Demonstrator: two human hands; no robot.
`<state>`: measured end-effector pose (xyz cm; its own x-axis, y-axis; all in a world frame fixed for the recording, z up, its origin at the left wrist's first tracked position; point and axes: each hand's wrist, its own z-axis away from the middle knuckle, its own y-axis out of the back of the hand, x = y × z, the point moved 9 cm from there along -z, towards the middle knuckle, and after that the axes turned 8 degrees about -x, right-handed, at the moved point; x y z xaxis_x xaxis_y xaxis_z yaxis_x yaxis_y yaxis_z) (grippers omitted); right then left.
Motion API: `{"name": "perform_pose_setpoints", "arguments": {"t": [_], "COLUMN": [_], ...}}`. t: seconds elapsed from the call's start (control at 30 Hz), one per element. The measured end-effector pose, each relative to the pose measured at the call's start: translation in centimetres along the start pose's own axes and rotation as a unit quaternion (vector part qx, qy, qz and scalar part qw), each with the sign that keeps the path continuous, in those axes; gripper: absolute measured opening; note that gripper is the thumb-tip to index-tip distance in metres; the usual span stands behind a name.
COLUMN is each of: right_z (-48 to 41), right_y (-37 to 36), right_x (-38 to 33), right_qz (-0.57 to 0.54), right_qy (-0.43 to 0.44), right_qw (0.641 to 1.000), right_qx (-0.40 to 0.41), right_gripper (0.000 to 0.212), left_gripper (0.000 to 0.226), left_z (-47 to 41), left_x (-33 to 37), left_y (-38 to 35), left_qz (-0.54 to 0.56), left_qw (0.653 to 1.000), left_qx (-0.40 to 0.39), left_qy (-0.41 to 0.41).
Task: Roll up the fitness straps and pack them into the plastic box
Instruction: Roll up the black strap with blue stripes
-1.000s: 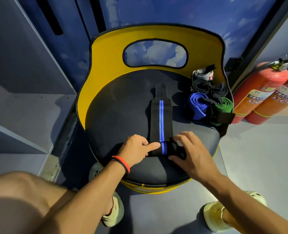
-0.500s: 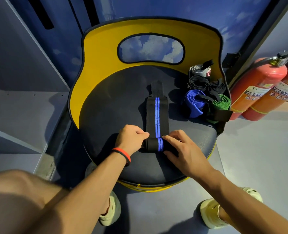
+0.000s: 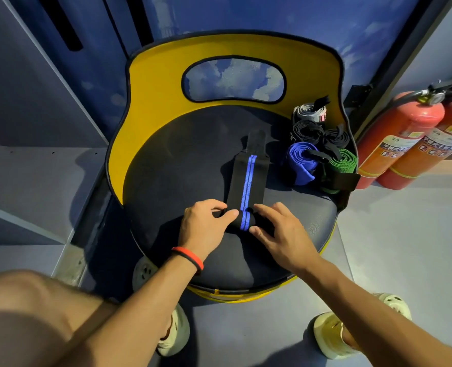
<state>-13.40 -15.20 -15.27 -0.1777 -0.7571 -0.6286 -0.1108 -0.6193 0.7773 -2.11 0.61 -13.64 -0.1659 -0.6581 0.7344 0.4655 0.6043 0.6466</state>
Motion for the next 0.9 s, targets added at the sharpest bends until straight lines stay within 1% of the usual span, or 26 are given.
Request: {"name": "perform_pose_setpoints", "arguments": {"t": [0.07, 0.13, 0.2, 0.3, 0.4, 0.43, 0.5, 0.53, 0.57, 0.63, 0.7, 0.77, 0.83, 0.9], "right_z": [0.6, 1.0, 1.5, 2.1, 2.2, 2.0, 1.6, 1.4, 1.2, 0.9, 0.8, 0.8, 0.7, 0.6], "right_y": [0.6, 0.4, 0.2, -0.3, -1.0, -1.1, -1.1, -1.1, -1.2, -1.2, -1.2, -0.6, -0.1, 0.2], "right_x": [0.0, 0.1, 0.4, 0.3, 0.1, 0.1, 0.4, 0.5, 0.8, 1.0, 1.3, 1.3, 0.5, -0.9], "right_qz": [-0.047, -0.059, -0.079, -0.11, -0.113, -0.103, -0.08, -0.072, -0.07, -0.08, -0.078, -0.058, -0.038, -0.008], "right_qy": [-0.005, -0.012, -0.03, -0.05, -0.069, -0.081, -0.107, -0.118, -0.127, -0.141, -0.154, -0.154, -0.116, -0.049], "right_qw": [0.999, 0.998, 0.996, 0.992, 0.989, 0.99, 0.99, 0.989, 0.988, 0.986, 0.985, 0.986, 0.99, 0.995], "right_qx": [0.025, 0.017, 0.0, -0.04, -0.063, -0.06, -0.049, -0.046, -0.043, -0.033, -0.012, 0.028, 0.065, 0.084], "right_gripper": [0.035, 0.026, 0.027, 0.03, 0.028, 0.031, 0.04, 0.045, 0.048, 0.051, 0.048, 0.039, 0.03, 0.02], "left_gripper": [0.031, 0.031, 0.034, 0.037, 0.045, 0.047, 0.049, 0.046, 0.04, 0.027, 0.027, 0.031, 0.031, 0.03], "left_z": [0.3, 1.0, 1.7, 2.4, 2.6, 2.5, 2.4, 2.4, 2.4, 2.2, 2.2, 2.1, 1.8, 1.3], "left_x": [-0.3, -0.6, -1.2, -2.0, -2.3, -2.2, -1.4, -0.6, -0.1, -0.2, -1.1, -1.8, -2.4, -2.9], "left_y": [0.1, 0.2, 0.2, 0.1, -0.3, -0.4, -0.1, 0.2, 0.3, 0.3, 0.1, 0.0, -0.2, -0.6], "left_qz": [-0.005, -0.021, -0.022, -0.02, -0.007, -0.014, -0.082, -0.12, -0.134, -0.077, -0.003, 0.036, 0.065, 0.095], "left_qw": [1.0, 1.0, 0.999, 0.997, 0.995, 0.996, 0.996, 0.993, 0.99, 0.996, 0.998, 0.998, 0.997, 0.994], "left_qx": [-0.009, -0.009, -0.013, -0.044, -0.071, -0.067, -0.032, -0.011, 0.0, -0.023, -0.059, -0.058, -0.046, -0.039], "left_qy": [0.009, 0.019, 0.037, 0.065, 0.071, 0.063, 0.015, -0.016, -0.04, -0.043, -0.012, 0.006, 0.024, 0.04]}}
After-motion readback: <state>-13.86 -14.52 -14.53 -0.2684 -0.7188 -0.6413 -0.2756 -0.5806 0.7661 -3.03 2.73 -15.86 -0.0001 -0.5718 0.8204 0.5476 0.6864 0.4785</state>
